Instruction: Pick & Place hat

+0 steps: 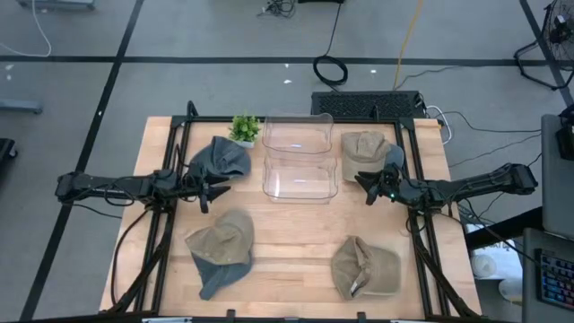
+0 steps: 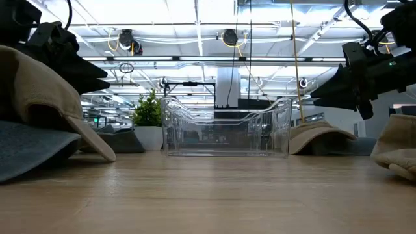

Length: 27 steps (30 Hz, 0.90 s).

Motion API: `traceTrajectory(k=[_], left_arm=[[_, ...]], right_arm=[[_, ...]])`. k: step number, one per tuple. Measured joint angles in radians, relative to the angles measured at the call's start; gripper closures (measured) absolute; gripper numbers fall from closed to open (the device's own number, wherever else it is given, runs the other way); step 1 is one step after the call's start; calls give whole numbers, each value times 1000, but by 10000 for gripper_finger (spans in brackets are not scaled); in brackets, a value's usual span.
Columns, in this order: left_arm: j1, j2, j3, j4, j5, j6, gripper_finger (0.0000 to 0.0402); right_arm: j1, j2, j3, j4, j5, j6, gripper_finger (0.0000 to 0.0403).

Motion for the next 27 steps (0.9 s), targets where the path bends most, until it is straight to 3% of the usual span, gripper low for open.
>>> traceTrajectory(k=[6,18,23,27], left_arm=[[0,0,0,0,0,0,215],[0,0,0,0,0,0,215],[0,0,0,0,0,0,215],[0,0,0,0,0,0,215]], right_arm=[[0,-1,9,61,-28,-109,260],[0,17,173,36,-81,-313,134],[0,51,303,-57,-66,-428,123],[0,106,450,-223,29,-453,133]])
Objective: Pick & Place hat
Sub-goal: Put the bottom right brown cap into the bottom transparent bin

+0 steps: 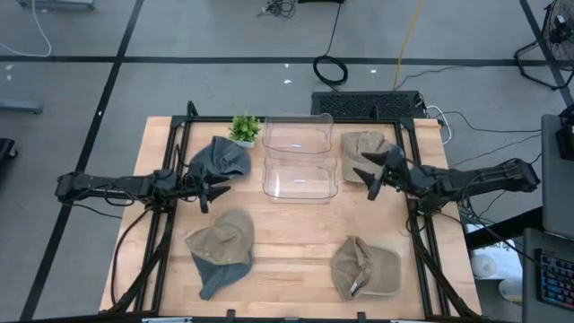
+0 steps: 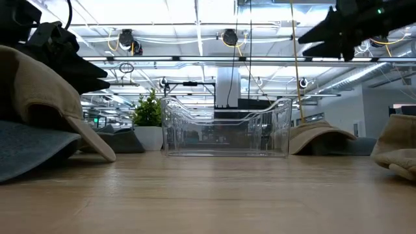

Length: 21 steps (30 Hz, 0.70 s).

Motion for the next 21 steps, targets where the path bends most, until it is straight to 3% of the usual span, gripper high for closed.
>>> traceTrajectory(k=[5,13,21], left_arm=[[0,0,0,0,0,0,215],[0,0,0,0,0,0,215],[0,0,0,0,0,0,215]], right_arm=[[0,91,193,-158,80,-23,152],[0,222,436,-257,97,-112,162],[0,334,714,-551,105,-85,154]])
